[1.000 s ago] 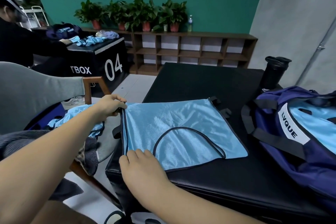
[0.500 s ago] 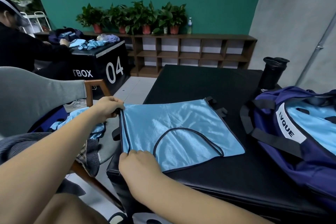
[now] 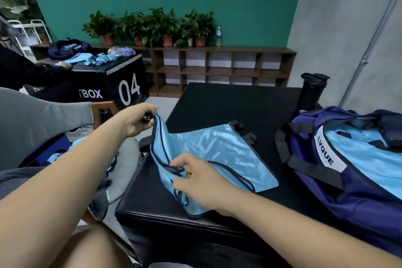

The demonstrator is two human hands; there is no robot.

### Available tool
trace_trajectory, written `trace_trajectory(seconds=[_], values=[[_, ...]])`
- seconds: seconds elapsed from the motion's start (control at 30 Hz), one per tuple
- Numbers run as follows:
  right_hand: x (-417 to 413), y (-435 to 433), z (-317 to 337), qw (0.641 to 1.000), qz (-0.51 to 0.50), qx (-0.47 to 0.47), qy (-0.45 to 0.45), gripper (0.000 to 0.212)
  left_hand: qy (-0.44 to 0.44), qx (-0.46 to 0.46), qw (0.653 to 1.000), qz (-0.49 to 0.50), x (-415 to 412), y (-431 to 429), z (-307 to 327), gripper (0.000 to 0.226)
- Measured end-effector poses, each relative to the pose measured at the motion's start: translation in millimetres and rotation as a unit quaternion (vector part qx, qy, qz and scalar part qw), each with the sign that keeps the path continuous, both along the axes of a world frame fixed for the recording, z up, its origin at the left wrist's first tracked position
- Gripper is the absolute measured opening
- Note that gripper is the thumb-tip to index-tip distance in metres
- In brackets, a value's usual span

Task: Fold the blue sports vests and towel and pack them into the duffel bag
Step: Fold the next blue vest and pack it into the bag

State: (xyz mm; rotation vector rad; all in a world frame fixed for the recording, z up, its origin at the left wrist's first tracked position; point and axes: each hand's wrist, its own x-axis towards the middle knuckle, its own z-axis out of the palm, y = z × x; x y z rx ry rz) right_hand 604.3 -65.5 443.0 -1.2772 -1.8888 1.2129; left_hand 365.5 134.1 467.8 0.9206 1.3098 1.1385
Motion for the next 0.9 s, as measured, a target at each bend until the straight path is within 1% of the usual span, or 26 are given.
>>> trace_trajectory(seconds=[0.1, 0.2, 0.3, 0.43, 0.53, 0.67, 0.77, 0.9], values=[[38.1, 3.5, 11.2, 0.998, -0.033, -0.031, 0.037, 0.026, -0.058, -0.005, 0.998, -0.001, 32.2, 9.9, 5.2, 0.009], [74.4, 12.1, 13.3, 0.993, -0.088, -0.051, 0.058, 0.028, -0.093, -0.010, 0.996, -0.007, 66.3, 17.9, 4.3, 0.001], [108.2, 20.1, 11.7, 0.982, -0.128, -0.085, 0.107, 0.032, -0.124, -0.011, 0.992, -0.010, 97.0, 27.9, -4.4, 0.008], [146.2, 30.5, 1.4, 0.972, -0.169, -0.108, 0.122, 0.030, -0.127, -0.007, 0.992, -0.027, 132.0, 35.8, -17.5, 0.008], [161.3, 34.2, -10.2, 0.967, -0.197, -0.127, 0.104, 0.035, -0.115, 0.004, 0.993, -0.042, 146.7, 39.0, -29.7, 0.020], [171.3, 38.7, -24.9, 0.964, -0.214, -0.136, 0.075, 0.040, -0.130, 0.011, 0.989, -0.070, 161.6, 38.8, -43.5, 0.029], [176.1, 39.2, -29.7, 0.962, -0.221, -0.149, 0.052, 0.029, -0.140, 0.006, 0.986, -0.087, 170.4, 39.6, -51.4, 0.031], [187.3, 38.2, -32.3, 0.961, -0.251, -0.113, -0.035, 0.020, -0.157, -0.005, 0.983, -0.093, 179.4, 42.4, -60.1, 0.023]])
